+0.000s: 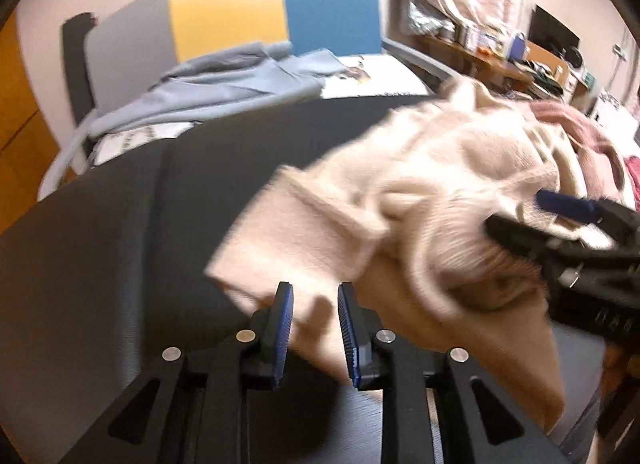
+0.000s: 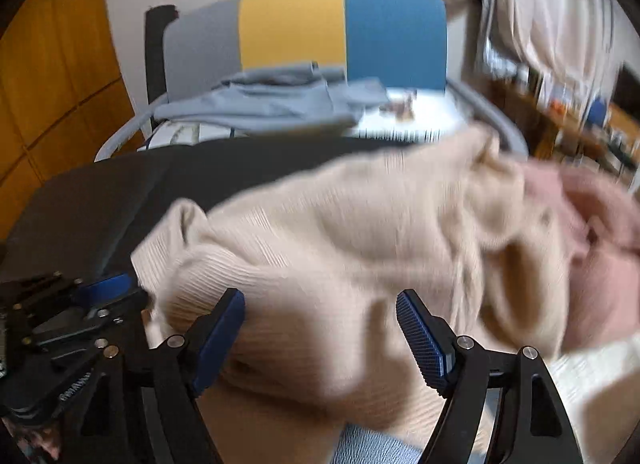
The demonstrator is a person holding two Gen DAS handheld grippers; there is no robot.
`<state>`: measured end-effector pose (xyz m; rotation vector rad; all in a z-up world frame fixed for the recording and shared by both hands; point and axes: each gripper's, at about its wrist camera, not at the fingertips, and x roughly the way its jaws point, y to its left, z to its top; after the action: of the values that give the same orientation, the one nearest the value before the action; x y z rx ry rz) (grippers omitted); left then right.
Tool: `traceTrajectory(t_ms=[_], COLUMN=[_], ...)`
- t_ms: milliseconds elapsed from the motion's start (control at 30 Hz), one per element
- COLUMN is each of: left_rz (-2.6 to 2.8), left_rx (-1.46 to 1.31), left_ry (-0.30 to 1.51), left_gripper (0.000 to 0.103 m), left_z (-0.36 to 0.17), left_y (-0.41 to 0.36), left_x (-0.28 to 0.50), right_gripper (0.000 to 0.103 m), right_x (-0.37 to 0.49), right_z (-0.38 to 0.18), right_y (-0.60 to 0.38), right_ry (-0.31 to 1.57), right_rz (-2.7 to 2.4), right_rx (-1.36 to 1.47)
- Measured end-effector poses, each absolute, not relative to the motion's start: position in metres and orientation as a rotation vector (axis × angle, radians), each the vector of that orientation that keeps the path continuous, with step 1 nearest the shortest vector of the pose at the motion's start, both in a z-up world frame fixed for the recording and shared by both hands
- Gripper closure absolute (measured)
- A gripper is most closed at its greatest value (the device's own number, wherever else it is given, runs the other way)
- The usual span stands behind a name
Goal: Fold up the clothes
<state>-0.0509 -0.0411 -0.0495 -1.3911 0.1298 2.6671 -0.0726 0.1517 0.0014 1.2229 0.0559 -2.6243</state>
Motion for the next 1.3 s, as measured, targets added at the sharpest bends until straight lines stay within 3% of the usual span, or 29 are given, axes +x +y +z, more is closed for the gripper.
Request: traceTrajectory(t_ms=[100,200,267,300,333,467,533,600,633,733,767,800,867,900,933,1000,1167,1300], left_rz=[2.623,2.614,2.635,2.638,2.639,2.667,2.721,2.783,2.801,2.751,2.746,2.753,2.764,2.766,2.751,2.731,2.713,2.725], left_rx=[-1.416,-1.417,-1.370,-1.358,-1.350,-1.320,-1.267,-1.253,-1.272,-1.415,-1.400,-1.345,-1.284,-1.261,-1.250,-1.230,-1.253,-1.292], left_ry=[0.194,0.321,0.374,0.391,0.398,0.353,0.361,0.418,0.428,0.413,0.438,0.508,0.686,0.747,0.759,0.718,0.524,0.495], left_gripper=[0.080,0.080,0.079,0.079,0.078,0.078,0.078,0.078,0.076,0.074,0.074,0.074,0.073,0.076,0.090,0.097,0.101,0.102], left_z=[-0.063,-0.079,-0.082,-0.083,-0.084,-0.075,-0.064,-0.058,-0.059,-0.076,-0.080,-0.080,-0.087,-0.089,-0.090,-0.091,-0.083,-0.079], left_y=[-0.018,-0.001,0.004,0.006,0.007,0.003,-0.005,-0.014,-0.020,-0.032,-0.031,-0.024,-0.007,-0.001,0.003,0.005,-0.014,-0.037], left_x=[-0.056,-0.054,-0.049,-0.048,-0.047,-0.045,-0.045,-0.050,-0.055,-0.078,-0.081,-0.081,-0.079,-0.078,-0.077,-0.076,-0.072,-0.070], right_gripper=[0.026,0.044,0.061,0.074,0.079,0.074,0.038,0.017,0.017,0.021,0.027,0.042,0.050,0.058,0.066,0.072,0.074,0.075], right_x=[-0.074,-0.075,-0.076,-0.075,-0.075,-0.072,-0.064,-0.054,-0.052,-0.059,-0.061,-0.063,-0.067,-0.066,-0.065,-0.062,-0.056,-0.057], right_z=[-0.014,-0.024,-0.025,-0.024,-0.021,-0.008,-0.002,0.002,0.001,-0.016,-0.022,-0.028,-0.040,-0.039,-0.036,-0.032,-0.025,-0.020], right_y=[0.161,0.163,0.165,0.166,0.166,0.174,0.178,0.178,0.177,0.167,0.164,0.162,0.160,0.159,0.157,0.153,0.149,0.137], right_ry=[-0.024,-0.105,-0.134,-0.136,-0.137,-0.217,-0.193,-0.127,-0.101,-0.047,-0.029,-0.036,-0.101,-0.104,-0.085,-0.054,-0.072,-0.111], right_rz=[-2.589,-2.564,-2.568,-2.579,-2.592,-2.608,-2.607,-2.617,-2.615,-2.582,-2.570,-2.555,-2.533,-2.543,-2.552,-2.566,-2.559,-2.518], right_rx=[1.264,1.270,1.269,1.264,1.255,1.227,1.222,1.195,1.202,1.294,1.325,1.348,1.361,1.347,1.337,1.322,1.327,1.326])
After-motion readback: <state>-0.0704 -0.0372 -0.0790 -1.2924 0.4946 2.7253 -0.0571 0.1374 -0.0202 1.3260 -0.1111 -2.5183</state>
